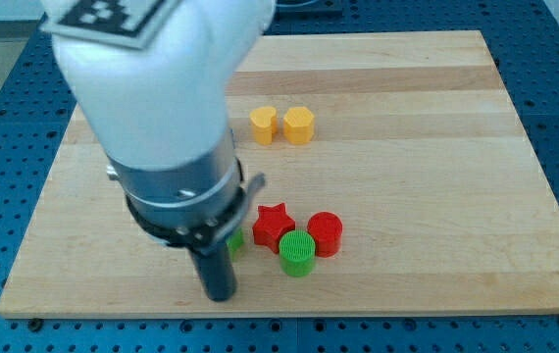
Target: Push the green circle into the green star
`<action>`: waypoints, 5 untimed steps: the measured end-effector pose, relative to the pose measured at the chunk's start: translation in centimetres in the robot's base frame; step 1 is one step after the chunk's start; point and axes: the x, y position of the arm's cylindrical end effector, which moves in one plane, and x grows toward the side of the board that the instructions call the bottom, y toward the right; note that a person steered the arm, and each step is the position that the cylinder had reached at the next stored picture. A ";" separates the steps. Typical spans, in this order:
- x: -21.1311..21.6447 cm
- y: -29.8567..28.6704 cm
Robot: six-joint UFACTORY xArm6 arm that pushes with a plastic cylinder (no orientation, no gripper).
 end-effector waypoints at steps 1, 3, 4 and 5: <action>0.7 5.7; -1.9 10.6; -4.4 7.6; -4.8 2.7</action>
